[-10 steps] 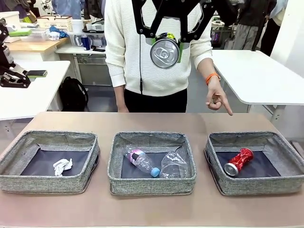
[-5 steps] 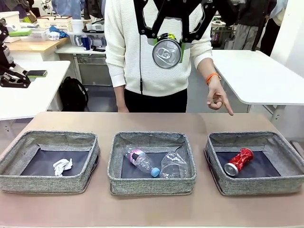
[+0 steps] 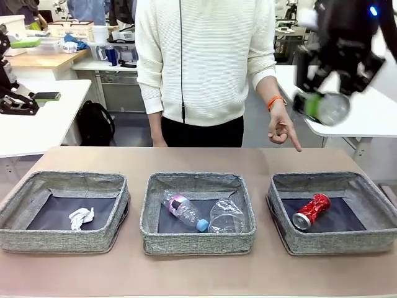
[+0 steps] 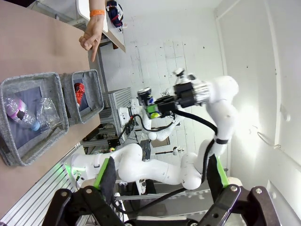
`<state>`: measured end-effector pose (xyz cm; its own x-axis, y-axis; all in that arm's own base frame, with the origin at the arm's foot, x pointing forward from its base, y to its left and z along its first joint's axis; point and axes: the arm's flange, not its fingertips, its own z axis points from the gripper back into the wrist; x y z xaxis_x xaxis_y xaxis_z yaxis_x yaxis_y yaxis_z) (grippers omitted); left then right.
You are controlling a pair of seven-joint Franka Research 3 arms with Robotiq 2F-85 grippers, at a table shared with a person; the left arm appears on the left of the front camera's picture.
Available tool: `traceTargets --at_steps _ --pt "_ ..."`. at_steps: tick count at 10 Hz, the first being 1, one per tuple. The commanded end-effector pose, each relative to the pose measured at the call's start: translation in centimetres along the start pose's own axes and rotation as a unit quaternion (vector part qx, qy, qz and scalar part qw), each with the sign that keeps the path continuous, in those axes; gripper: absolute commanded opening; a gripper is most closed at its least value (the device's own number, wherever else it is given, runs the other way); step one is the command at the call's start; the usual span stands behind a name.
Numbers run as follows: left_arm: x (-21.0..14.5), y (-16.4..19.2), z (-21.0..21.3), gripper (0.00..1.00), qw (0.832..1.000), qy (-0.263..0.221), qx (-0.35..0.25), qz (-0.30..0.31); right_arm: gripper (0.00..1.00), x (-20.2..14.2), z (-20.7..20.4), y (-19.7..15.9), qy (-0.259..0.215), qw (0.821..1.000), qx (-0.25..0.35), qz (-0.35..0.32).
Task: Sort the waste into the appropriate baskets.
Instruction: Place the picked waste into the Fabric basket indicated by the person.
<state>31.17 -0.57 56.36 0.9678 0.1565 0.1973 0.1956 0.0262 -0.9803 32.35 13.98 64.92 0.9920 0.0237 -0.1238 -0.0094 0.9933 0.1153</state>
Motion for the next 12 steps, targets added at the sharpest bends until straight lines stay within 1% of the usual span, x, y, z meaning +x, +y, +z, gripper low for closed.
traceTargets --at_steps 1,2,3,4,6,8,9,10,11,12 --pt "0.0 -0.2 0.1 1.0 1.0 0.002 -0.011 -0.006 0.44 -0.4 -4.3 -4.5 -0.01 0.998 0.025 -0.051" --pt "0.0 -0.2 0.1 1.0 1.0 0.002 -0.011 -0.006 0.44 0.1 -6.5 -7.5 -0.007 0.997 0.033 -0.068" --pt "0.0 -0.2 0.1 1.0 1.0 0.002 -0.011 -0.006 0.44 0.7 -8.5 -9.6 -0.005 0.996 0.058 -0.064" --pt "0.0 -0.2 0.1 1.0 1.0 0.002 -0.011 -0.006 0.44 1.7 -10.8 -11.3 -0.002 0.995 0.062 -0.081" --pt "0.0 -0.2 0.1 1.0 1.0 0.002 -0.011 -0.006 0.44 3.9 -15.0 -13.8 -0.008 0.988 0.117 -0.102" --pt "0.0 -0.2 0.1 1.0 1.0 0.002 -0.011 -0.006 0.44 5.7 -17.5 -15.5 -0.002 0.975 0.173 -0.141" --pt "0.0 -0.2 0.1 1.0 1.0 0.002 -0.011 -0.006 0.44 6.5 -18.8 -16.4 -0.003 0.964 0.213 -0.161" --pt "0.0 -0.2 0.1 1.0 1.0 0.002 -0.011 -0.006 0.44 7.1 -19.7 -17.0 0.002 0.954 0.242 -0.178" --pt "0.0 -0.2 0.1 1.0 1.0 0.002 -0.011 -0.006 0.44 7.4 -20.3 -17.2 0.006 0.946 0.272 -0.179" --pt "0.0 -0.2 0.1 1.0 1.0 0.002 -0.011 -0.006 0.44 7.5 -21.1 -17.4 0.02 0.946 0.261 -0.19"
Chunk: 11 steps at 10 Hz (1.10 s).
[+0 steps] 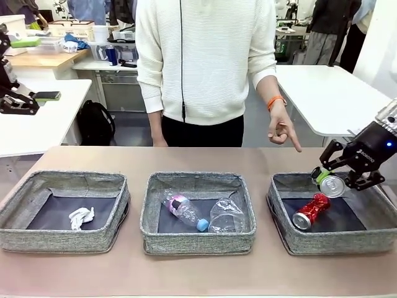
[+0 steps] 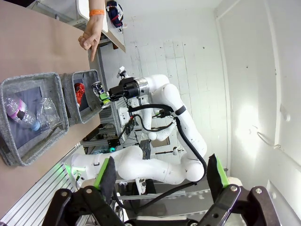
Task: Sort the waste into the appropriate baskets.
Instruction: Place the picked waste into the Fabric basket indicated by the person.
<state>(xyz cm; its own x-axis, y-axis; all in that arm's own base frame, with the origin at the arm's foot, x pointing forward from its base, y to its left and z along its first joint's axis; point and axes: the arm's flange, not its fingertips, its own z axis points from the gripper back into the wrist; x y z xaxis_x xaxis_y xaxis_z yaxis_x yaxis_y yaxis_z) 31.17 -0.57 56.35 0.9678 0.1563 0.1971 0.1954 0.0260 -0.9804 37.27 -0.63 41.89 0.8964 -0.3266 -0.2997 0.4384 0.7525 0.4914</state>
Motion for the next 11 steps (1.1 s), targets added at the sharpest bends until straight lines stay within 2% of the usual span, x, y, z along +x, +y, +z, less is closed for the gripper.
traceTargets --at_steps 1,4,5,11 --pt "-0.04 -0.25 0.06 1.0 1.0 0.002 -0.011 -0.007 0.44 0.21 -0.58 -0.7 0.002 1.0 0.02 0.007" --pt "-0.04 -0.25 0.06 1.0 1.0 0.002 -0.011 -0.007 0.44 0.13 -0.41 -0.79 -0.002 1.0 0.014 0.002" --pt "-0.04 -0.25 0.06 1.0 1.0 0.002 -0.011 -0.007 1.0 0.05 -0.4 -0.72 -0.006 1.0 0.017 0.015" --pt "-0.04 -0.25 0.06 1.0 1.0 0.002 -0.011 -0.007 1.0 0.02 -0.05 -0.59 -0.017 0.999 0.036 0.01"
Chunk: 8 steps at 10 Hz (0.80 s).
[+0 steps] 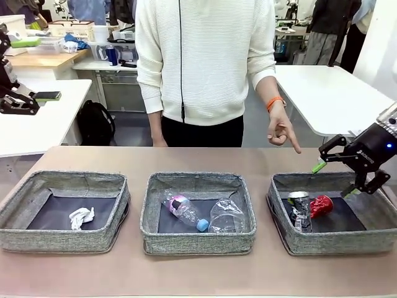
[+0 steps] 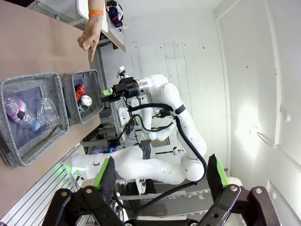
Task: Sort the waste into the appropriate baskets.
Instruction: Place the picked waste into the Fabric basket indicated by the person.
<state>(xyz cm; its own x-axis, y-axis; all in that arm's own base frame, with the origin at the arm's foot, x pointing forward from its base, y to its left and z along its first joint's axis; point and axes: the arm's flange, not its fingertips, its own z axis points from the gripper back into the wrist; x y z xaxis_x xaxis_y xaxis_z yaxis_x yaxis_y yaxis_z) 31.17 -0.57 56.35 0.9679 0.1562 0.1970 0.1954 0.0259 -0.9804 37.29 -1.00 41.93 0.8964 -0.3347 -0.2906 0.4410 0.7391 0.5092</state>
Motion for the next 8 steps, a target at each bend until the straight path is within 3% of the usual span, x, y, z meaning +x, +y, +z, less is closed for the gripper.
traceTargets --at_steps 1,4,5,6,7,8 --pt "0.0 -0.3 0.1 1.0 1.0 0.002 -0.011 -0.007 1.0 -0.1 -0.3 -0.3 -0.011 1.0 0.026 0.011" --pt "0.0 -0.3 0.1 1.0 1.0 0.002 -0.011 -0.007 1.0 -0.5 0.2 -0.1 -0.004 0.998 0.063 0.028" --pt "0.0 -0.3 0.1 1.0 1.0 0.002 -0.011 -0.007 1.0 -1.2 1.1 0.1 0.013 0.988 0.137 0.064" --pt "0.0 -0.3 0.1 1.0 1.0 0.002 -0.011 -0.007 1.0 -2.5 2.9 0.6 0.043 0.954 0.266 0.133" --pt "0.0 -0.3 0.1 1.0 1.0 0.002 -0.011 -0.007 1.0 -3.5 4.3 1.0 0.063 0.921 0.345 0.17" --pt "0.0 -0.3 0.1 1.0 1.0 0.002 -0.011 -0.007 1.0 -4.5 5.7 1.4 0.072 0.872 0.432 0.219"
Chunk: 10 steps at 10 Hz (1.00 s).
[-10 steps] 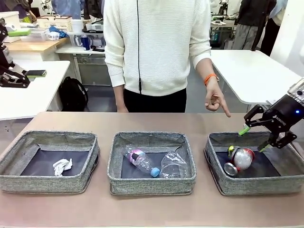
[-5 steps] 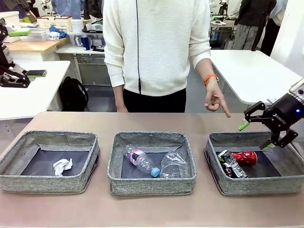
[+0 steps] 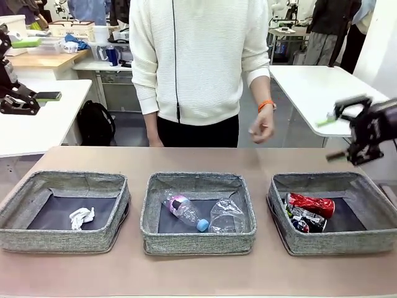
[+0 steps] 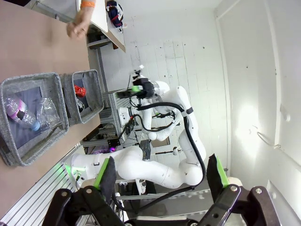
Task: Sort the waste into the appropriate baskets.
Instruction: Place the picked waste into the Fabric basket indicated by the person.
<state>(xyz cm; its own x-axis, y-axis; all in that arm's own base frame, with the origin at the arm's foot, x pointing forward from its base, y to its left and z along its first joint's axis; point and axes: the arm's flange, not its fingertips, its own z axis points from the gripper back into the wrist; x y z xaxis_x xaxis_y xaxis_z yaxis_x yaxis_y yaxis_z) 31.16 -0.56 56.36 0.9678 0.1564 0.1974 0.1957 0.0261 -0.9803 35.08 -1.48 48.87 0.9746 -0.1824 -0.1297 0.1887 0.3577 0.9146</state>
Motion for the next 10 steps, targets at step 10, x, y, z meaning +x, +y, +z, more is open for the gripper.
traceTargets --at_steps 10 --pt "0.0 -0.2 0.1 1.0 1.0 0.002 -0.011 -0.006 1.0 -4.8 0.2 5.8 0.064 0.945 0.261 0.188"
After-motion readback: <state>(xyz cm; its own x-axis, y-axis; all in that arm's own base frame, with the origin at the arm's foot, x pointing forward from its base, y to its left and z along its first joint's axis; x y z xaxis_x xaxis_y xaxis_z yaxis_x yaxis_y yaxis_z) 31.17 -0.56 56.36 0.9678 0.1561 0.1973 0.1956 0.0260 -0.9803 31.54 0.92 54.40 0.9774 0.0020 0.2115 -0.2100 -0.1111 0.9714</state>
